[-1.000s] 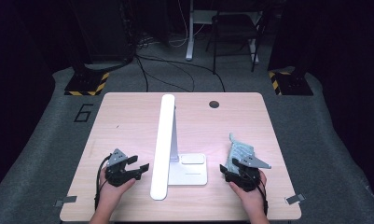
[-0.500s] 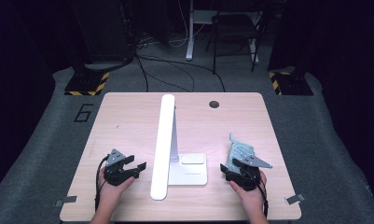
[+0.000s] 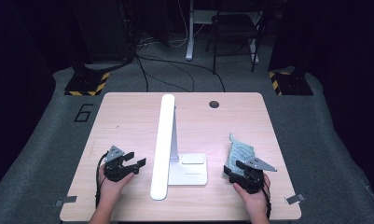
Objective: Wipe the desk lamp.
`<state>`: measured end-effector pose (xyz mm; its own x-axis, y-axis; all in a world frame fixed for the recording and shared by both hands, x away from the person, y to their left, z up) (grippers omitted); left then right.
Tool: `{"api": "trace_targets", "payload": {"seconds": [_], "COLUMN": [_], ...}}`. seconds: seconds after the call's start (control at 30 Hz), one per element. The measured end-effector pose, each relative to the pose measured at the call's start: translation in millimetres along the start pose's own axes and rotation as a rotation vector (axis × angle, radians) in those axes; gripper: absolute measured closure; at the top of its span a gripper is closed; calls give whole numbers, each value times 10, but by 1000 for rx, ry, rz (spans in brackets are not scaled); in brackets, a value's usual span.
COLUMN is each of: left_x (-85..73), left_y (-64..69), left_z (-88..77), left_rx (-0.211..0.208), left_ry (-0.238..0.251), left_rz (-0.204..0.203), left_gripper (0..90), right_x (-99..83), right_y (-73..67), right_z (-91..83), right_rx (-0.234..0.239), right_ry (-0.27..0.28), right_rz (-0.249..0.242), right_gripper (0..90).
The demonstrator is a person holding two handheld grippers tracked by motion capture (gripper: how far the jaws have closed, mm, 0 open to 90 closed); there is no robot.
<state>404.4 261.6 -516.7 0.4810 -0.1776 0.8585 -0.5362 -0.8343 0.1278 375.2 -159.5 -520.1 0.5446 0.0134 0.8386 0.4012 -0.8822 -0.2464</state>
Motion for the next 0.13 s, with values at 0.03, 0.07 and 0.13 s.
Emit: {"api": "trace_targets", "payload": {"seconds": [0.03,0.07,0.13], "left_x": [1,-3,-9], "left_y": [-3,-11,-18], "left_z": [17,27,40], "left_rx": [3,5,12], "left_ry": [2,-5,-10], "left_rz": [-7,-6,-5], "left_gripper": [350,349,347], "right_x": [-2,-4,1], "right_y": [12,23,40], "right_z": [-12,-28,-56], "right_rx": [3,-2,-12], "right_ry": [6,10,22], "right_rz": [-2,1,19], "right_gripper": [374,372,354]}}
Point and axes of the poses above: each handheld gripper's, and its own axes: z roughly forward along the jaws, x roughly out of its top, y roughly to its right, the point moved 4 cm from there along z, roughly forward along the jaws, and after that the axes turned 4 degrees about z, right-handed, at the moved point
